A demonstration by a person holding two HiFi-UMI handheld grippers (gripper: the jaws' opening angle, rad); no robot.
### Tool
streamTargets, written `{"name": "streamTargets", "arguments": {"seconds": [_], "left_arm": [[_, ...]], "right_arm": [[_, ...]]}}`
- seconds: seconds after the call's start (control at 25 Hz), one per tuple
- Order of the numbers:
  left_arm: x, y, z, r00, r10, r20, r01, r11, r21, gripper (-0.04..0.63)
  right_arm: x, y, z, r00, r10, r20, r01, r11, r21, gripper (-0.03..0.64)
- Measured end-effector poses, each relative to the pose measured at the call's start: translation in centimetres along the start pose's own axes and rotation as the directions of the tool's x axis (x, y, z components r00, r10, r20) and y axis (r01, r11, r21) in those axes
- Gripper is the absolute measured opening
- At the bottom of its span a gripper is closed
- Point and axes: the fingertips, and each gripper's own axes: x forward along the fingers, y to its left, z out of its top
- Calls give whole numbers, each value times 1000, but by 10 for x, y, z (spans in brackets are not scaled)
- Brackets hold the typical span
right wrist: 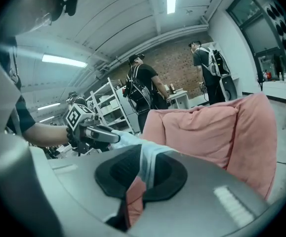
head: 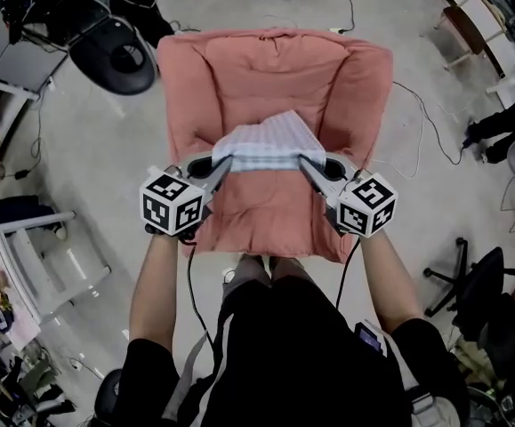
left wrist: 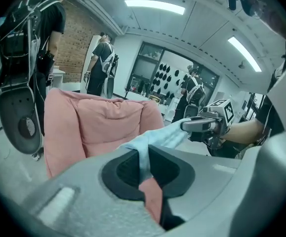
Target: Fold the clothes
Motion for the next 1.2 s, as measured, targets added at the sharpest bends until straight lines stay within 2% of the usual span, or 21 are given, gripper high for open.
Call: {"name": "streamTargets", "arguments": {"seconds": [0.2,0.4,0.52,0.72,0.96,1.2], "left_arm": [[6,-16,-84,998,25,-54,-29,997,-76,25],[5,-42,-176,993,-5,-121,-13,988,-152,25],[4,-60,-213,990,-29,-137,4,983,-183,25],[8,-95,-267,982,-70,-173,38,983,-182,25],[1,-134,-337,970,-83,-228,41,982,-187,25],[-6,-146,-396,965,-71,-254,23,982,-189,26]], "right_arm": [[-5,18,-89,994,43,-104,-39,998,43,12],[-15,39,-176,981,42,-190,-19,992,124,12],[-28,51,-213,975,25,-220,9,988,155,12],[-61,73,-280,968,-9,-249,67,972,227,12],[-90,103,-350,956,-41,-290,116,963,244,12],[-94,126,-408,939,-53,-340,143,959,245,12]]}}
